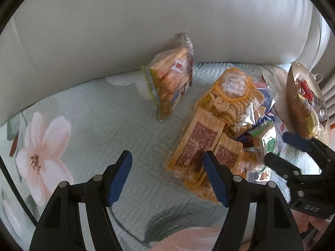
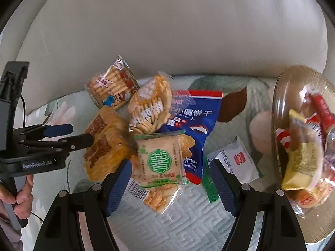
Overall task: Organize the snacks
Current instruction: 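Grasp the brown-printed bread loaf with left tool while right tool grasps green-label cracker pack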
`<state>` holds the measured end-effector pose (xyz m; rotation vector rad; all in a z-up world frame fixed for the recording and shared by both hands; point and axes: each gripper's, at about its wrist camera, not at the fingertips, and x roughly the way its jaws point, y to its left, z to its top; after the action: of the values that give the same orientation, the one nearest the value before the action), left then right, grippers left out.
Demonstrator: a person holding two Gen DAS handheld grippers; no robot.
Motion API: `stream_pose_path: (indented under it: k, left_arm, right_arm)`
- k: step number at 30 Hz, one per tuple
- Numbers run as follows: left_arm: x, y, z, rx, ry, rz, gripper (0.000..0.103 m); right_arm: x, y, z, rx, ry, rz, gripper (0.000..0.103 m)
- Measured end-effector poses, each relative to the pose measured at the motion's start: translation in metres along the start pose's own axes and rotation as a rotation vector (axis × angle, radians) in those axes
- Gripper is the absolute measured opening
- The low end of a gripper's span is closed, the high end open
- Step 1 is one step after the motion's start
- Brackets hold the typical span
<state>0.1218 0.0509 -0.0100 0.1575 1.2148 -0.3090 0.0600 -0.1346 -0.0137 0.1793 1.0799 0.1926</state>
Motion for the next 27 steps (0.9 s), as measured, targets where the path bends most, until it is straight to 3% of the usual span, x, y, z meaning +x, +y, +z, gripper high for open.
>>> stream_pose_path:
  k: [4, 7, 9, 10, 13, 15, 18, 21, 22, 23, 25, 27]
  left_arm:
    - [0.011, -0.014, 0.007, 0.071, 0.065, -0.068, 0.068]
    - [0.024, -0.021, 0.005, 0.149, 0.109, 0.024, 0.068]
    - [0.039, -0.018, 0.001, 0.138, 0.154, 0.071, 0.066]
    - [0.042, -0.013, 0.001, 0.102, 0.158, 0.050, 0.066]
    - [0.043, 0.006, 0.001, -0.051, 0.127, -0.054, 0.062]
    - [0.045, 0.008, 0.001, -0.092, 0.113, -0.074, 0.059]
    - [0.039, -0.005, 0.004, 0.004, 0.062, -0.041, 0.059]
    - [0.035, -0.016, 0.012, 0.045, 0.034, 0.003, 0.058]
    - [0.035, -0.020, 0.014, 0.052, 0.025, 0.007, 0.052]
    - [0.035, -0.025, 0.016, 0.055, 0.016, -0.013, 0.039]
    - [0.034, -0.034, 0.018, 0.048, -0.016, 0.015, 0.036]
    - [0.031, -0.034, 0.017, -0.008, -0.033, 0.020, 0.035]
  right_arm:
    - [0.009, -0.007, 0.000, 0.033, 0.022, 0.041, 0.062]
    - [0.013, -0.010, -0.001, 0.046, 0.038, 0.050, 0.059]
    - [0.015, -0.011, -0.002, 0.053, 0.043, 0.062, 0.058]
    - [0.016, -0.011, -0.002, 0.056, 0.042, 0.067, 0.058]
    - [0.015, -0.011, -0.002, 0.058, 0.031, 0.074, 0.054]
    - [0.014, -0.012, -0.003, 0.062, 0.027, 0.079, 0.053]
    - [0.018, -0.013, -0.004, 0.064, 0.047, 0.103, 0.053]
    - [0.018, -0.008, -0.003, 0.043, 0.040, 0.070, 0.054]
    - [0.018, -0.006, -0.003, 0.028, 0.032, 0.052, 0.054]
    - [0.018, -0.003, -0.003, 0.010, 0.027, 0.036, 0.054]
    - [0.018, 0.004, -0.003, -0.023, 0.018, 0.018, 0.054]
    - [0.016, 0.006, -0.002, -0.031, -0.005, 0.039, 0.047]
